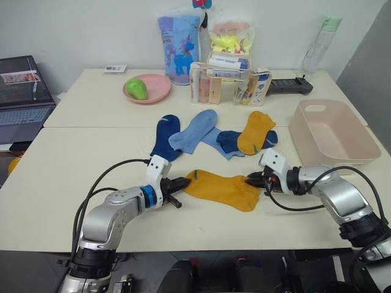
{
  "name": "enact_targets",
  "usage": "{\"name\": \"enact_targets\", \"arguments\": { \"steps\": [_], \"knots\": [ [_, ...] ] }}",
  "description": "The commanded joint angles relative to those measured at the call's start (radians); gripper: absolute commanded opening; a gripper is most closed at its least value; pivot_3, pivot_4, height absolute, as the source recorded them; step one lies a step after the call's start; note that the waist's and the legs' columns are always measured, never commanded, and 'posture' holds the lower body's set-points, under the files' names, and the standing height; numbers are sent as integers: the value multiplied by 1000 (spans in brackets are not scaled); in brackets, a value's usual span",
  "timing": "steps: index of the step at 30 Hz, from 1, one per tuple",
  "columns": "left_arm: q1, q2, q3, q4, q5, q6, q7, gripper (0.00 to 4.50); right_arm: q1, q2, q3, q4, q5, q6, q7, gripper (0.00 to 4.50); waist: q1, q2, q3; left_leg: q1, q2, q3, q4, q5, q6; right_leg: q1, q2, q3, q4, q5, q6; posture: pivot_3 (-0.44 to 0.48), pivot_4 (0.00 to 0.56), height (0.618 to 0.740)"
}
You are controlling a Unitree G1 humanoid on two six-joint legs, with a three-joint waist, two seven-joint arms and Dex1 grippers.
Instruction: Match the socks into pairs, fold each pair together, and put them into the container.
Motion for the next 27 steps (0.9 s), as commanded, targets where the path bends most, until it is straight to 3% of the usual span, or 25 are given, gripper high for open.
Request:
{"name": "enact_targets", "arguments": {
  "steps": [1, 2, 4, 12, 20, 21, 24, 27],
  "knots": [
    [-8, 19, 20, -25, -4, -28, 3, 0, 15, -26, -98, -65, 37, 20, -3, 1954, 0, 0, 0, 0, 0, 0, 0, 0, 0, 0, 0, 0, 0, 0, 0, 0, 150, 740],
    [-7, 25, 24, -26, -4, -38, -2, 0, 31, -26, -131, -92, 56, 49, -18, 2336, 1, 0, 0, 0, 0, 0, 0, 0, 0, 0, 0, 0, 0, 0, 0, 0, 150, 740],
    [-8, 34, 34, -24, -19, -48, -18, 423, 71, -30, -177, -153, 100, 108, -27, 2998, 2, 0, 0, 0, 0, 0, 0, 0, 0, 0, 0, 0, 0, 0, 0, 0, 150, 740],
    [-95, 90, 20, 52, -1, -128, -95, 2840, 243, 20, -245, -322, 193, 250, -113, 3038, 7, 0, 0, 0, 0, 0, 0, -1, 2, 0, 0, 0, 0, 0, 0, 0, 150, 740],
    [-145, 141, -123, 174, 129, -234, -161, 2840, 288, 49, -176, -315, 150, 224, -170, 3038, 5, 0, 0, 0, 0, 0, -1, 0, 0, 0, 0, 0, 0, 0, 0, 0, 150, 740],
    [-146, 144, -126, 179, 132, -237, -165, 2868, 289, 52, -182, -317, 152, 226, -176, 2858, 5, 0, 0, 0, 0, 0, -1, 0, 0, 0, 0, 0, 0, 0, 0, 0, 150, 740],
    [-144, 142, -116, 184, 126, -238, -174, 2254, 301, 49, -202, -337, 172, 237, -174, 2072, 5, 0, 0, 0, 0, 0, -1, -1, 1, 0, 0, 0, 0, 0, 0, 0, 150, 740],
    [-134, 145, -109, 169, 116, -231, -184, 1316, 309, 51, -216, -354, 191, 249, -173, 1016, 5, 0, 0, 0, 0, 0, -1, -1, 2, 0, 0, 0, 0, 0, 0, 0, 150, 740]
  ]
}}
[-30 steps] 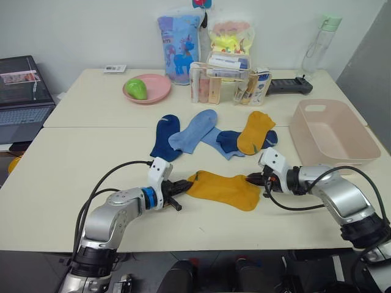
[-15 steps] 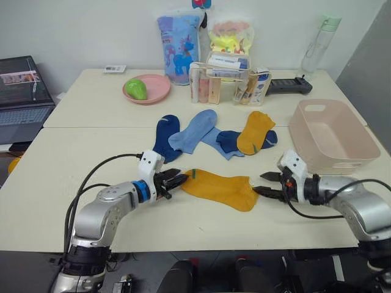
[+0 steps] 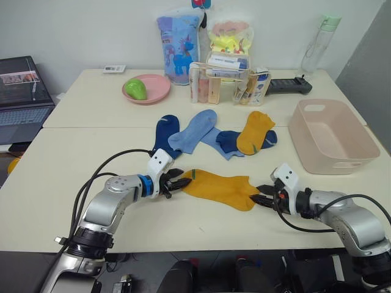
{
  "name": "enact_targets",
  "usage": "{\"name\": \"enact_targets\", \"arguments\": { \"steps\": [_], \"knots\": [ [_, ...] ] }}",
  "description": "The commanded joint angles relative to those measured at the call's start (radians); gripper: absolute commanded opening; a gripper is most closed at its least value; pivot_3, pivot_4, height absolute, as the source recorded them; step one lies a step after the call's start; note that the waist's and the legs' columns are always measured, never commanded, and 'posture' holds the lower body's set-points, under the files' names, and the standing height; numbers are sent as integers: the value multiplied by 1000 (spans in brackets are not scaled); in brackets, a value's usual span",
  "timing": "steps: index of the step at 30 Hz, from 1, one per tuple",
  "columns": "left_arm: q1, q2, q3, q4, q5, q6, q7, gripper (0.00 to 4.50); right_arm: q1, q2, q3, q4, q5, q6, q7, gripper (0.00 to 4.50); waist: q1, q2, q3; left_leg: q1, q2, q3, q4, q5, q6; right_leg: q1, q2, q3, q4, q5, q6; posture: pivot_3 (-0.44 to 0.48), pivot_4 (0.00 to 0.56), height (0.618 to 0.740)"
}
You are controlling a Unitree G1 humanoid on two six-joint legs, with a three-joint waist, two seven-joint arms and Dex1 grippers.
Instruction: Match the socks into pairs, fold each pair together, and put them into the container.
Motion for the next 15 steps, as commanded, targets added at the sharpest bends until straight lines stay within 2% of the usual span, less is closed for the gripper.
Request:
{"name": "enact_targets", "arguments": {
  "steps": [1, 3, 4, 12, 15],
  "knots": [
    [7, 16, 25, -40, -23, -3, -26, 977, 6, -2, -34, -54, 39, 13, 1, 617, 0, 0, 0, 0, 0, 0, 0, 0, 0, 0, 0, 0, 0, 0, 0, 0, 150, 740],
    [32, 23, 37, -75, -51, 30, -41, 336, 6, -8, -40, -60, 50, 20, 1, 8, -2, 0, 0, 0, 0, 0, 0, 0, 0, 0, 0, 0, 0, 0, 0, 0, 150, 740],
    [42, 22, 46, -91, -66, 52, -40, 14, 5, -13, -44, -62, 56, 23, 4, 0, -3, 0, 0, 0, 0, 0, 0, 0, 0, 0, 0, 0, 0, 0, 0, 0, 150, 740],
    [172, -29, 188, -296, -284, 323, 56, 14, -65, -94, -90, -60, 141, 98, 67, 0, -6, 0, 0, 0, 0, 0, 0, -1, 1, 0, 0, 0, 0, 0, 0, 0, 150, 740],
    [202, -61, 196, -344, -308, 354, 110, 14, -83, -108, -107, -54, 184, 144, 78, 0, -4, 0, 0, 0, 0, -1, 0, -1, 2, 0, 0, -1, 0, 0, 0, 0, 150, 740]
  ]
}}
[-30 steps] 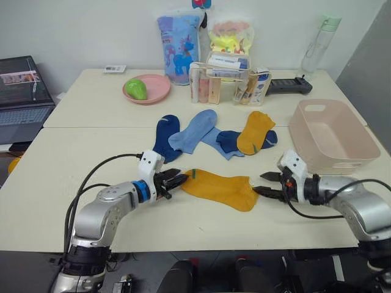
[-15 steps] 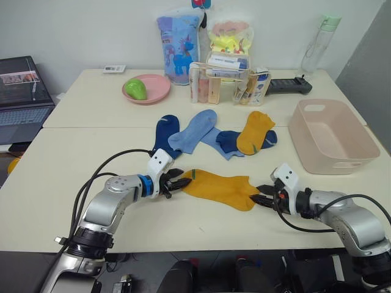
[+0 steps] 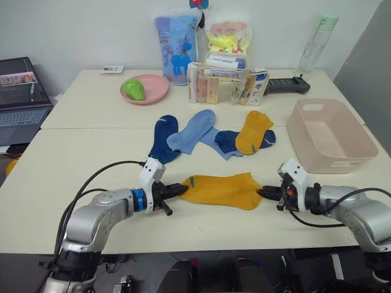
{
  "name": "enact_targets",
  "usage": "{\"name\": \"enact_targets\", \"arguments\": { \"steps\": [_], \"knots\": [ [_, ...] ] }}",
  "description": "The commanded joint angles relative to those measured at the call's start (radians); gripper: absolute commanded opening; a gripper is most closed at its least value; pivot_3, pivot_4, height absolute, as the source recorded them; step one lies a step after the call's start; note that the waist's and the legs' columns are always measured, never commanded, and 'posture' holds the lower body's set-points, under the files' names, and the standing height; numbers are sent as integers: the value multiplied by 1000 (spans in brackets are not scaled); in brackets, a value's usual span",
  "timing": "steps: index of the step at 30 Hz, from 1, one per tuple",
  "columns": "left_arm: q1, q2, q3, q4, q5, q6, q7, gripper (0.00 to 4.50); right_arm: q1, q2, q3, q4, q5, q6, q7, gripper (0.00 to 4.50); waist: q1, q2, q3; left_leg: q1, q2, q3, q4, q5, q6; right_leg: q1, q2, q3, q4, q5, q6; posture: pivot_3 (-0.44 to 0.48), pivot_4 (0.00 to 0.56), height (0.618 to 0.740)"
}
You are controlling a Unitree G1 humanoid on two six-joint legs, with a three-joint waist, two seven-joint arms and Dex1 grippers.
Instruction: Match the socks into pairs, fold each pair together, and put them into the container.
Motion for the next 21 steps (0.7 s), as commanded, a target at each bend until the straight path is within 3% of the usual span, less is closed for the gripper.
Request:
{"name": "enact_targets", "arguments": {
  "steps": [1, 11, 14, 19, 21],
  "knots": [
    [20, -28, 10, -83, -32, 22, 62, 14, -20, -17, -34, -22, 59, 50, 18, 0, 1, 0, 0, 0, 0, 0, 0, 0, 0, 0, 0, 0, 0, 0, 0, 0, 150, 740],
    [41, -73, -58, -91, 24, -29, 148, 14, -10, -35, 42, 24, -9, 1, 7, 0, 10, 0, 0, 0, 0, 1, 0, 0, -1, 0, 0, 0, 0, 0, 0, 0, 150, 740],
    [46, -59, -45, -92, 24, -42, 144, 655, -4, -41, 30, 23, -9, -11, 12, 740, 11, 0, 0, 0, 0, 1, 0, 0, -1, 0, 0, 0, 0, 0, 0, 0, 150, 740],
    [23, 0, 14, -76, 19, -85, 109, 2182, 26, -87, -31, -8, -15, -95, 46, 2458, 14, 0, 0, 0, 0, 1, 0, 0, -1, 0, 0, 0, 0, 0, 0, 0, 150, 740],
    [8, 38, 15, -62, 37, -136, 73, 2856, 24, -79, -64, -34, 23, -119, 67, 2514, 14, 0, 0, 0, 0, 1, 0, 0, -1, 0, 0, 0, -1, 0, 0, 0, 150, 740]
  ]
}}
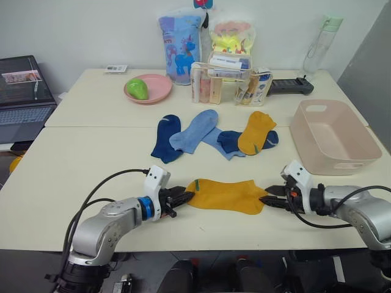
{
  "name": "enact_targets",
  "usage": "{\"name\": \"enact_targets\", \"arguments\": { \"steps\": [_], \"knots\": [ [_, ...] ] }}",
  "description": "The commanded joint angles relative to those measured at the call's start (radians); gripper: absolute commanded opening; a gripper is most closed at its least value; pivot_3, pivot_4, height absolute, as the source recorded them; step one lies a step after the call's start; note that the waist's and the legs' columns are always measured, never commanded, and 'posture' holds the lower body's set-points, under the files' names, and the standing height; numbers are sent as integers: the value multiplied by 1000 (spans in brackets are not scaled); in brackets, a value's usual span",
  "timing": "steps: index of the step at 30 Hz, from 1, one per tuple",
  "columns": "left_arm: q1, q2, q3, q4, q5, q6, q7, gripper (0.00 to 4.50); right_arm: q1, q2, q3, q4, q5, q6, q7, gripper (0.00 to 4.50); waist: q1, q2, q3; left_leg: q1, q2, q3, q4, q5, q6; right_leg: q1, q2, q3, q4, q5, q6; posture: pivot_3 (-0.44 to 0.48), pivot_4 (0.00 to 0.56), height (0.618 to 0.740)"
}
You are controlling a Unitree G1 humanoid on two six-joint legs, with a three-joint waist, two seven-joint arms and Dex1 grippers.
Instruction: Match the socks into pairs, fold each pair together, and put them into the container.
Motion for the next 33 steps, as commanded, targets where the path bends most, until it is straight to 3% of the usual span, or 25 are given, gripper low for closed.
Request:
{"name": "enact_targets", "arguments": {
  "steps": [1, 5, 6, 9, 14, 16, 25, 33],
  "knots": [
    [-37, 63, 21, -8, 27, -120, -77, 3131, -16, 9, -86, -83, 56, -74, 38, 2514, 0, 0, 0, 0, 0, 0, 0, 0, 0, 0, 0, 0, 0, 0, 0, 0, 150, 740],
    [-118, 81, -39, 22, 55, -234, -170, 3131, -61, 88, -2, -96, -7, -198, 14, 2514, 1, 0, 0, 0, 0, 0, 0, 0, 0, 0, 0, 0, 0, 0, 0, 0, 150, 740],
    [-139, 72, -65, 40, 79, -258, -173, 2950, -73, 115, 29, -88, -31, -228, 2, 2514, 2, 0, 0, 0, 0, 0, 0, 0, 0, 0, 0, 0, -1, 0, 0, 0, 150, 740],
    [-174, 51, -169, 83, 150, -364, -224, 2217, -96, 179, 140, -39, -150, -346, -31, 1885, 2, 0, 0, 0, 0, 0, 0, 1, -1, 0, 0, 0, -1, 0, 0, 0, 150, 740],
    [-193, 24, -303, 213, 311, -559, -246, 624, -77, 255, 248, 78, -293, -510, -68, 199, 1, 0, 0, 0, 0, 0, -1, 1, -2, 0, 0, 0, -2, 0, 0, 0, 150, 740],
    [-188, 5, -308, 261, 334, -594, -229, 34, -44, 249, 267, 120, -341, -572, -67, 0, 2, 0, 0, 0, 0, 0, 0, 1, -2, 0, 0, 0, -1, 0, 0, 0, 150, 740],
    [-90, 17, -193, 337, 272, -604, -242, 34, 92, 175, 165, 164, -353, -667, -50, 0, 3, 1, -1, 2, 0, 0, 0, 0, -1, 1, 0, 0, 0, 0, 0, 0, 150, 740],
    [-54, 37, -156, 156, 144, -517, -340, 34, 97, 163, 105, 25, -234, -631, 30, 0, 2, 1, 0, 1, 0, 0, 0, 0, 0, 0, 0, 0, 0, 0, 0, 0, 150, 740]
  ]
}}
